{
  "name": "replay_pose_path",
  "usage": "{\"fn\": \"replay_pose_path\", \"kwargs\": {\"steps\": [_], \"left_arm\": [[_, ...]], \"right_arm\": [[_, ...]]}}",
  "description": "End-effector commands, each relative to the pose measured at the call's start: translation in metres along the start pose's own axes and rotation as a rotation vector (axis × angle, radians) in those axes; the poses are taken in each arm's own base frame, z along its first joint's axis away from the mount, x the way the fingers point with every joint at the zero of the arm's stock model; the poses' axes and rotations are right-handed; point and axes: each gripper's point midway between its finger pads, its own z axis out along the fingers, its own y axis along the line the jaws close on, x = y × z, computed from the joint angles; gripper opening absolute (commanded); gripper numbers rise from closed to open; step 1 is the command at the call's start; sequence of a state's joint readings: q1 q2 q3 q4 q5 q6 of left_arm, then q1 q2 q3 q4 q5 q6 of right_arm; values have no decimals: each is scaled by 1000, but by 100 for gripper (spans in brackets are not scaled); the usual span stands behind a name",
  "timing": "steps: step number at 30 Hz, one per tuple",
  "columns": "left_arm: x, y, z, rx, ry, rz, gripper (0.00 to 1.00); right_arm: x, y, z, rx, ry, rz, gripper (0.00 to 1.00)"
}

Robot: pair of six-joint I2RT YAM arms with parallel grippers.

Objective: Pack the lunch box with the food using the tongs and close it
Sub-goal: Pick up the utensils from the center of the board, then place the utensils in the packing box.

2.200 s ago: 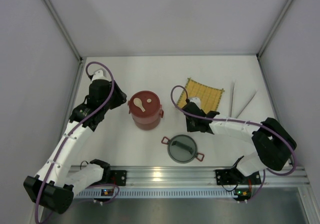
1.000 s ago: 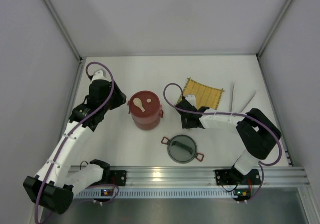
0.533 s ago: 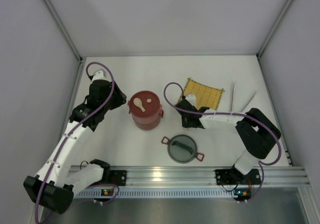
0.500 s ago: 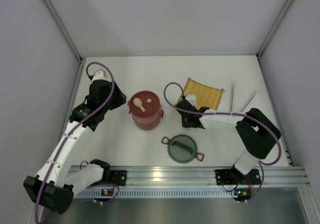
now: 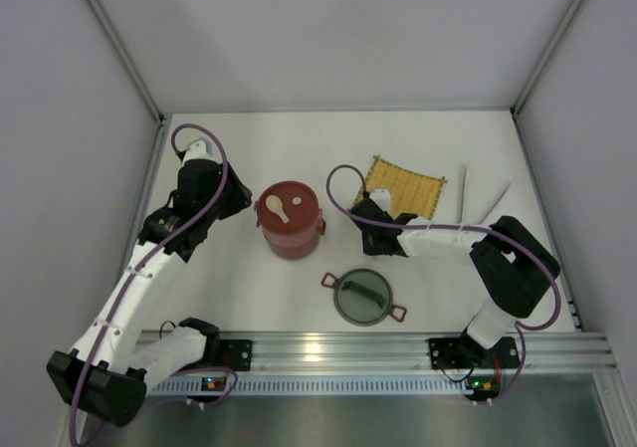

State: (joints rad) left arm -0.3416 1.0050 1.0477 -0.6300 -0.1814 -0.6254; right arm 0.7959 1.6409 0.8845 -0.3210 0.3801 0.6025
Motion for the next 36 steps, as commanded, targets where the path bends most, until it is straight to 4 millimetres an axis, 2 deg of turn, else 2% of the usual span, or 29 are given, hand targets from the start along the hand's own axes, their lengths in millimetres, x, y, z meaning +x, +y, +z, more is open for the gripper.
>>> {"fn": "replay_pose_path", "kwargs": {"steps": [1,21,30,36], "left_arm": [[-16,-8,-10,26,-52,0,49],[-17,-7,-11,25,-56,1,49],[-17,-8,-9,27,-53,-3,49],[-16,-9,-8,31,-50,-3,50]], "right_arm": [[-9,-5,-12,12,-13,-9,0],[-41,4,-46,-56,-83,9,0],[-79,11,-84,-95,-161,9,0],[-108,24,-113,-147,-221,13,0]]}}
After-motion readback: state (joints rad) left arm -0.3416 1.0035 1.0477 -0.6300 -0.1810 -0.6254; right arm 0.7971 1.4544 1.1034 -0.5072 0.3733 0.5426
